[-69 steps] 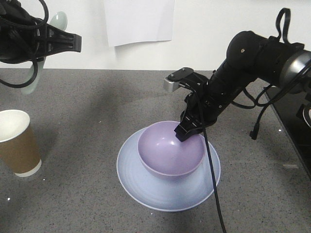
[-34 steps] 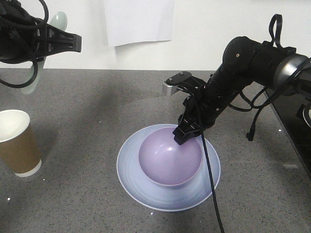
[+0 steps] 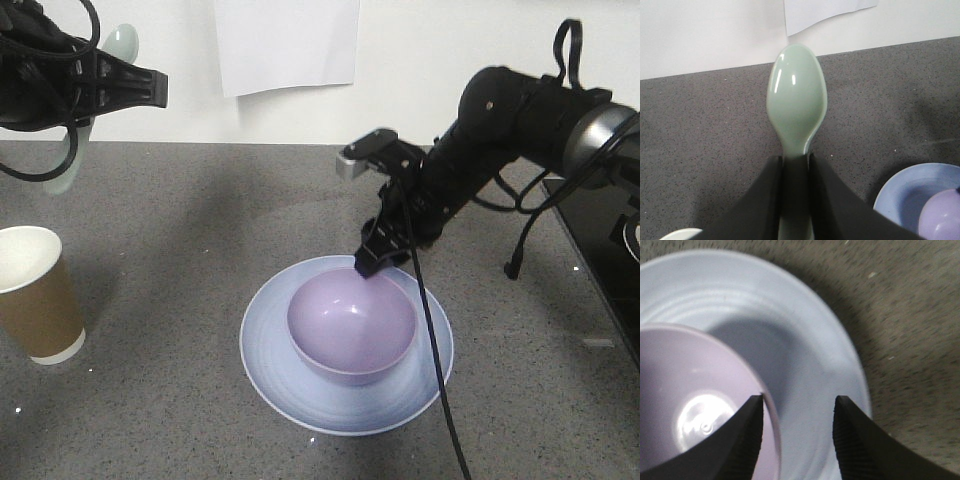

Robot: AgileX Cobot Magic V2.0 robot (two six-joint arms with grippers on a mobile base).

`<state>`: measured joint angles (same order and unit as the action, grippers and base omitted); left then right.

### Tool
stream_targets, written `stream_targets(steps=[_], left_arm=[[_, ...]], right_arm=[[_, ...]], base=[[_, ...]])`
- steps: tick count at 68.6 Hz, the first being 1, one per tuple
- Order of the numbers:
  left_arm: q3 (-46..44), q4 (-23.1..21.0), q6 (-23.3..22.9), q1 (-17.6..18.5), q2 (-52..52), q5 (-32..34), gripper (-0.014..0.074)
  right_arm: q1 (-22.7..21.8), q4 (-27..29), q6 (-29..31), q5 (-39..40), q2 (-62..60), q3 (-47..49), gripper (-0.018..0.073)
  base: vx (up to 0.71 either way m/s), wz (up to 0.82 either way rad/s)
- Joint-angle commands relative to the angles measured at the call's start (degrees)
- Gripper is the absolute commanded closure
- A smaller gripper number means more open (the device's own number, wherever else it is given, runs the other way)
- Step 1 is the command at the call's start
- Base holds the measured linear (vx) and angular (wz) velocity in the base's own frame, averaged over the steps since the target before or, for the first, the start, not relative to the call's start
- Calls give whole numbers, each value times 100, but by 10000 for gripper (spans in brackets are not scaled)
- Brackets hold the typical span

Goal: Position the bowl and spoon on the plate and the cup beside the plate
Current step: 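Open the right gripper and lift it away from the bowl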

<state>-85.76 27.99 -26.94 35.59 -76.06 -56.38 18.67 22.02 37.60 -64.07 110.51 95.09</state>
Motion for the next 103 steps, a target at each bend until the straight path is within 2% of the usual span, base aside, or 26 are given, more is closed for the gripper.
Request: stream_targets(steps=[1,13,23,33,44,57,62,70,87,94,103], left_arm=[[-113,174,-9,-6,164,253,602],[-113,174,-9,-6,164,205,602],[-113,174,-9,-6,164,179,602],[-113,174,-9,-6,164,179,602],[-113,174,-9,-6,164,179,602],[-113,174,-9,-6,164,179,602],[-113,174,-9,-6,164,179,602],[-113,174,-9,-6,164,179,602],[-113,174,-9,-6,164,179,602],[-113,174,-9,-6,164,171,602],[-113,174,-9,-6,164,171,602]], right_arm=[[-53,18,-230,165,-458,534,223],[-167,-10,-576,153,-847,1281,231],[-221,-61,-689,187,-1420,1443,277],[-215,-56,-734,163,-2122,1403,398],[-215,-66,-791,135,-2951,1403,575],[-215,-28,-943,-411,-3782,1296,562],[-215,-65,-943,-291,-4207,844,562],[-215,-102,-920,166,-5066,-489,562],[-215,-96,-926,2176,-6867,-3600,562],[-215,-96,-940,2489,-7355,-4434,562],[-215,-96,-945,2570,-7736,-5052,562]], base=[[0,0],[0,0],[0,0],[0,0],[0,0],[0,0],[0,0],[0,0],[0,0],[0,0],[0,0]])
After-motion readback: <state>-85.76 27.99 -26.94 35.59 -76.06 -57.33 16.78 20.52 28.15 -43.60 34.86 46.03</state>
